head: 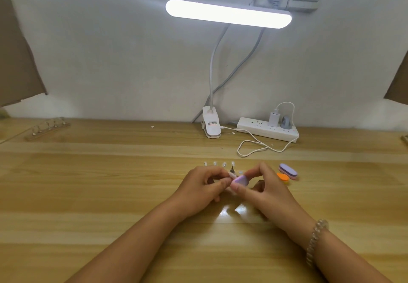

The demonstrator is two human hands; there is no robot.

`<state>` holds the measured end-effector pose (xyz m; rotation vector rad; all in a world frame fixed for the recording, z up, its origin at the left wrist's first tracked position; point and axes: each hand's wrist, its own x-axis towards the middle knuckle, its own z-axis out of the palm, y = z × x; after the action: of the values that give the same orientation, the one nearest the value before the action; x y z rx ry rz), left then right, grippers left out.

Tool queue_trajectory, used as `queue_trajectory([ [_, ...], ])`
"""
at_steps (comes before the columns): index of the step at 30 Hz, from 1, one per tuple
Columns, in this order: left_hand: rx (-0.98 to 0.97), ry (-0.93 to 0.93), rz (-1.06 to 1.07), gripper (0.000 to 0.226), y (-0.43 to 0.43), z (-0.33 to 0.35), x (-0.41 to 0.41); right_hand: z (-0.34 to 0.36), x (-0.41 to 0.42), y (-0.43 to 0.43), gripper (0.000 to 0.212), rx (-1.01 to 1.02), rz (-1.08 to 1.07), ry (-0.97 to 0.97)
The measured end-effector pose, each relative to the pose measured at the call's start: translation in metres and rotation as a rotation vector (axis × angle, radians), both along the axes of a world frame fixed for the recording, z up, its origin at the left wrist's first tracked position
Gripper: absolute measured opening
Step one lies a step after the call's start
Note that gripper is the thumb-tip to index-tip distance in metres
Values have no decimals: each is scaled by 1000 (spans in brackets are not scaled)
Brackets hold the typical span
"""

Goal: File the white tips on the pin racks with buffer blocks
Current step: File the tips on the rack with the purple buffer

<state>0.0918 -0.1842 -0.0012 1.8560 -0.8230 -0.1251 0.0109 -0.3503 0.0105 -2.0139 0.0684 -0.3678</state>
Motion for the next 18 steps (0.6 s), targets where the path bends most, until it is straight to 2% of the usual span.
queue_trajectory([
  [2,-32,0,24,11,1,0,0,2,3,-1,38,89,-73,-14],
  [6,-71,37,27,9,1,0,-1,4,-1,-2,55,195,-35,-4],
  [10,-32,40,28,13,0,-3,1,0,-3,2,37,105,39,-12],
  [15,-14,14,7,19,0,-3,-2,0,2,2,26,55,-38,-53],
  [18,-76,77,15,16,1,-3,-1,-1,-3,2,25,22,51,-55],
])
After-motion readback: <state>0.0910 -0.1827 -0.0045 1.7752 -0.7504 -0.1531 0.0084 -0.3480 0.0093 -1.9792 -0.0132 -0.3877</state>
